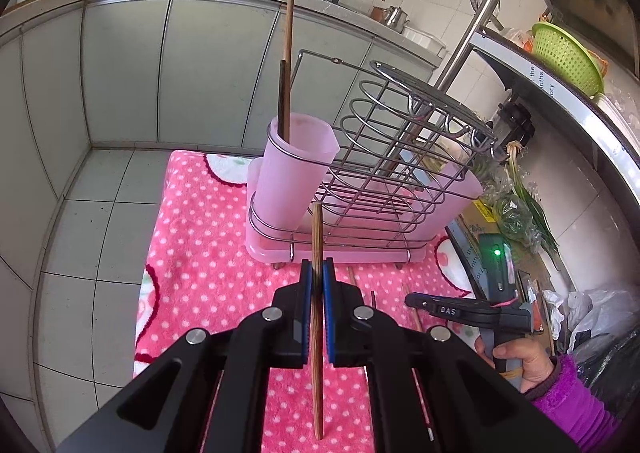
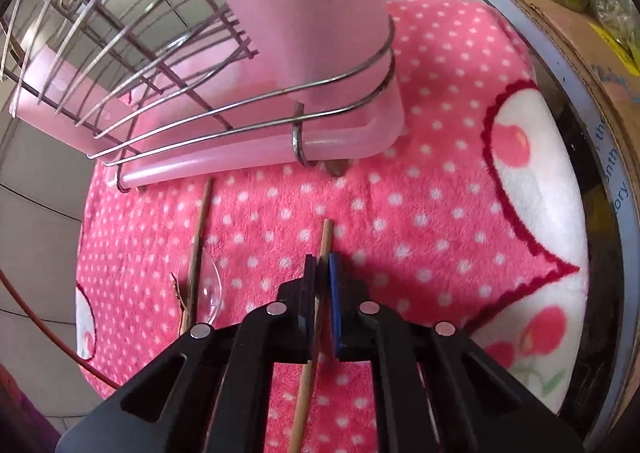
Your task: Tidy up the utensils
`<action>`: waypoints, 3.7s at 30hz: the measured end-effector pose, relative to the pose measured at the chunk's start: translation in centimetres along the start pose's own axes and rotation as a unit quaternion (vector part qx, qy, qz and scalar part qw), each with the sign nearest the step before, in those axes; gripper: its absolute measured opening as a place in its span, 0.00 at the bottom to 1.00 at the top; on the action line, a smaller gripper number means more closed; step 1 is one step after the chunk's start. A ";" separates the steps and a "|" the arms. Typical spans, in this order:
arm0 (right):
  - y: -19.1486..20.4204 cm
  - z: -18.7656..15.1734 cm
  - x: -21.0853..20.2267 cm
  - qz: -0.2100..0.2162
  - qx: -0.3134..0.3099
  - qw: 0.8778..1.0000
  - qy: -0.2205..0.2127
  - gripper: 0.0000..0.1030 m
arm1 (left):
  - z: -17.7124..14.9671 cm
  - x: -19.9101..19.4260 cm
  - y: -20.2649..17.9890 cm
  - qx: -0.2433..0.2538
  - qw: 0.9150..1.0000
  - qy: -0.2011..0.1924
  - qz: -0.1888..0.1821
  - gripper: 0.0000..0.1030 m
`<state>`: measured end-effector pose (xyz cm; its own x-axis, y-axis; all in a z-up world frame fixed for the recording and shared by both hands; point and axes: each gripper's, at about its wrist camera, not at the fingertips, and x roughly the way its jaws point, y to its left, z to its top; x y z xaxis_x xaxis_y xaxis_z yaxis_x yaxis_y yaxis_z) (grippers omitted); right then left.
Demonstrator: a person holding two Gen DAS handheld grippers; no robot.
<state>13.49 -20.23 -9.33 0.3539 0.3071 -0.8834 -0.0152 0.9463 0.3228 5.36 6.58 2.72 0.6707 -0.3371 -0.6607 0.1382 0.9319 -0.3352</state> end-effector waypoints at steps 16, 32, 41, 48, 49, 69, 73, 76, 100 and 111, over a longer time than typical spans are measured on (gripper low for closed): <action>-0.4 -3.7 -16.5 0.071 -0.025 0.961 -0.265 0.05 | 1.7 -6.0 -1.6 0.019 0.994 -0.112 -0.003 0.05; 2.7 4.1 -29.1 0.053 -0.073 0.900 -0.426 0.05 | 10.1 -12.0 -2.5 0.018 0.981 -0.194 0.004 0.05; 4.1 9.1 -31.1 0.018 -0.078 0.863 -0.499 0.05 | 15.1 -13.9 -2.5 0.024 0.970 -0.240 0.024 0.05; 4.2 11.6 -28.2 -0.001 -0.085 0.860 -0.504 0.05 | 16.8 -11.1 -1.6 0.014 0.972 -0.231 0.038 0.05; 4.1 11.7 -27.7 -0.002 -0.086 0.862 -0.499 0.05 | 16.9 -10.5 -1.5 0.014 0.973 -0.228 0.043 0.05; 1.1 10.3 -19.4 0.007 -0.051 0.920 -0.389 0.05 | 13.7 0.1 1.3 -0.019 0.993 -0.102 0.061 0.05; 1.0 10.1 -18.6 0.007 -0.051 0.927 -0.371 0.05 | 13.2 1.3 1.7 -0.031 0.994 -0.085 0.059 0.05; 0.8 9.7 -18.5 0.009 -0.046 0.928 -0.369 0.05 | 13.1 1.7 1.7 -0.036 0.994 -0.081 0.059 0.07; 0.1 2.2 -19.8 0.022 -0.026 0.940 -0.341 0.39 | 7.9 -5.7 0.6 -0.040 0.992 -0.117 0.015 0.39; -0.4 -1.9 -11.7 0.098 0.005 0.978 -0.183 0.39 | -0.4 1.0 -0.8 -0.034 0.999 0.009 -0.018 0.39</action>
<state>7.57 -24.01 0.22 0.6561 0.4238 -0.6245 -0.1078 0.8716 0.4782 5.65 5.43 2.11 0.6532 -0.3724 -0.6593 0.1110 0.9084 -0.4031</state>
